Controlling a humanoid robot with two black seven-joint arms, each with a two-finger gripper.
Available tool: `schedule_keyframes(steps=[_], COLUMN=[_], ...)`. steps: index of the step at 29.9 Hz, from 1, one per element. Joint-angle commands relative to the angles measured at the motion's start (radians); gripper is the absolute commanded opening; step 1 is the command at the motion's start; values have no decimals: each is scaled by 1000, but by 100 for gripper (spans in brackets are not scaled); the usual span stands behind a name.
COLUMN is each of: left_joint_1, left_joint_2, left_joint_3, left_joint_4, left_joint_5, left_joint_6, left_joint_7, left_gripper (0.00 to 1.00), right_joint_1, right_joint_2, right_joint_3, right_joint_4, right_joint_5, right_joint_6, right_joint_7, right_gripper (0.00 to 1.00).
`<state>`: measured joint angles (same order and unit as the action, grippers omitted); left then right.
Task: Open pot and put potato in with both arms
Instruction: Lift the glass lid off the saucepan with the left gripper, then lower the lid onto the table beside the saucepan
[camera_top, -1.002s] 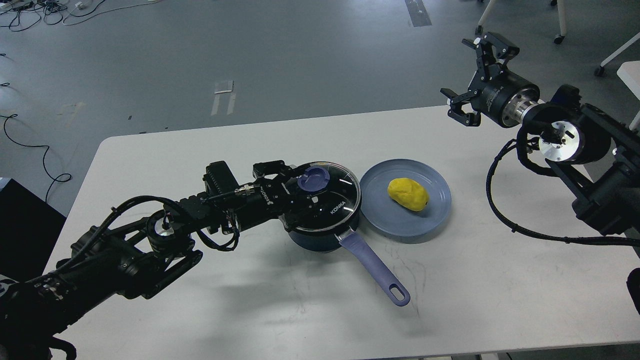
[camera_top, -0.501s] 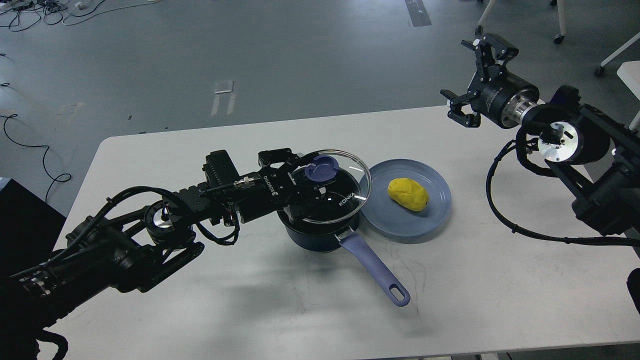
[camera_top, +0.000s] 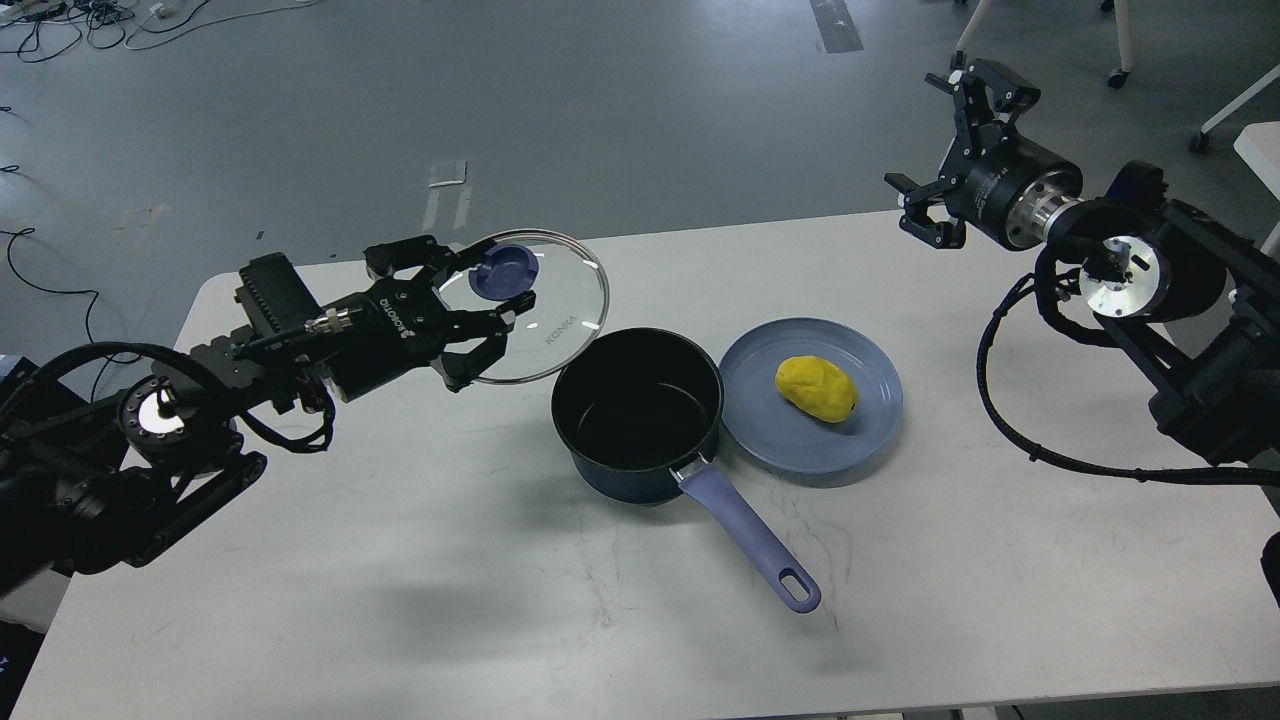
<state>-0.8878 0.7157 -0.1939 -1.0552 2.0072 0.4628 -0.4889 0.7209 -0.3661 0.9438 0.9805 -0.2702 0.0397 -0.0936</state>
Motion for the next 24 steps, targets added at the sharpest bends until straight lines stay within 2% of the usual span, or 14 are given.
schedule_keyframes(steps=[1, 7, 15, 24], left_joint_1=[10, 101, 178, 225], left_joint_2=[54, 80, 60, -51], left_joint_3=[10, 11, 11, 11], left_joint_4=[15, 60, 185, 303], left_joint_5=[-47, -65, -70, -73], left_joint_6=[26, 26, 26, 26], left_joint_7=[0, 0, 0, 0], left_gripper=[27, 28, 28, 30], right_joint_1=[2, 11, 12, 18], right_joint_2=[3, 10, 10, -1], right_joint_3=[-7, -22, -22, -22], right_joint_4=[-2, -3, -5, -5], right_joint_5=[-1, -1, -1, -1], right_joint_6=[0, 0, -3, -3], right_joint_7=[0, 0, 0, 0], right_gripper=[100, 100, 100, 100])
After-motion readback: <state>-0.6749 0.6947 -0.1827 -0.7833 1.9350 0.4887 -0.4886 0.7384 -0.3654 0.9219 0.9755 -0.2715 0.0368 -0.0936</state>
